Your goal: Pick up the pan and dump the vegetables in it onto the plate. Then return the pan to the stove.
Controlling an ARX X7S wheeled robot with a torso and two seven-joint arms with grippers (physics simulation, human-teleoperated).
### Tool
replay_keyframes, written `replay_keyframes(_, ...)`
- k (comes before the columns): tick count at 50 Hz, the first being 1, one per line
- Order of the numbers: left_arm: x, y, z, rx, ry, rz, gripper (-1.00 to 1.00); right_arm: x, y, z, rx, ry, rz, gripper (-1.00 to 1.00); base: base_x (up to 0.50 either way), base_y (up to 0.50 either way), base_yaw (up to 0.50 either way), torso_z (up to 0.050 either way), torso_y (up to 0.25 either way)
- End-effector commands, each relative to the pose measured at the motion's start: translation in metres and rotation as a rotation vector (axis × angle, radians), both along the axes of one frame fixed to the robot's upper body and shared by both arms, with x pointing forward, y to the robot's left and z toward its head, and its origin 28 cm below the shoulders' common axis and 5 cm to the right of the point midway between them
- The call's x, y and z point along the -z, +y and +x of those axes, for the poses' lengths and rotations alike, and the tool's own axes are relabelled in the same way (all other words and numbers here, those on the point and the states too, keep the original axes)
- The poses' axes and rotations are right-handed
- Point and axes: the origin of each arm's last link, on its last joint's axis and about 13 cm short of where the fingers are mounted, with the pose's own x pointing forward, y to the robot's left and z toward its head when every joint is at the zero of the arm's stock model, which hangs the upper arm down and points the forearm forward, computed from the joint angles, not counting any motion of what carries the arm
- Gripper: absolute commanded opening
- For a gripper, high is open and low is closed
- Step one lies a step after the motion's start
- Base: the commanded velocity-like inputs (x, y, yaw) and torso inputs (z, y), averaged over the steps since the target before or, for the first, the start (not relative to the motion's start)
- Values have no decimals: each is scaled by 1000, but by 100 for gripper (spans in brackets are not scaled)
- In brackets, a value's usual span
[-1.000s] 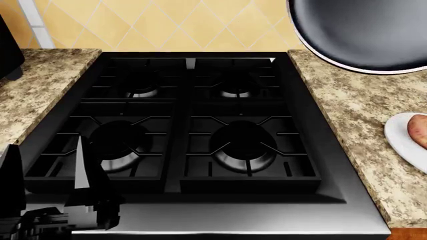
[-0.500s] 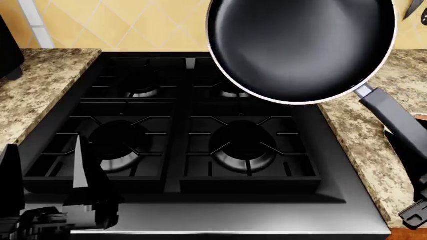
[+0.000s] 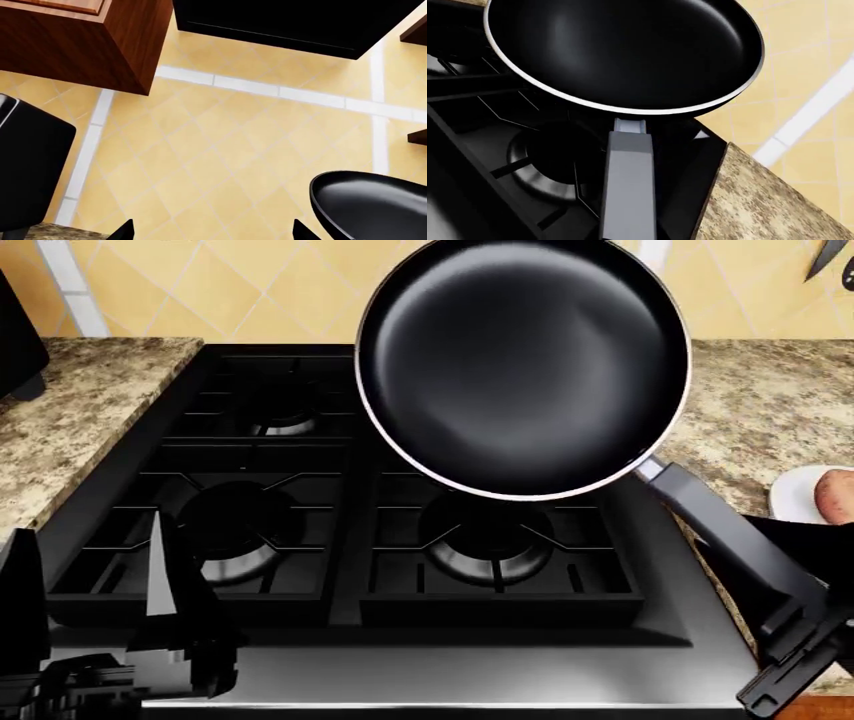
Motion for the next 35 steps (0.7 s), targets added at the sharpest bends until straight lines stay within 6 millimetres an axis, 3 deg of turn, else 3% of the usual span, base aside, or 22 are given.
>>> replay_keyframes(1, 0, 0, 0, 0, 1, 0, 100, 3, 1, 2, -4, 1, -8, -100, 0, 0, 0, 0, 0)
replay_keyframes(35, 0, 0, 0, -1, 0, 1, 100, 21, 3, 5, -30, 111, 6, -100, 0, 0, 0, 0, 1)
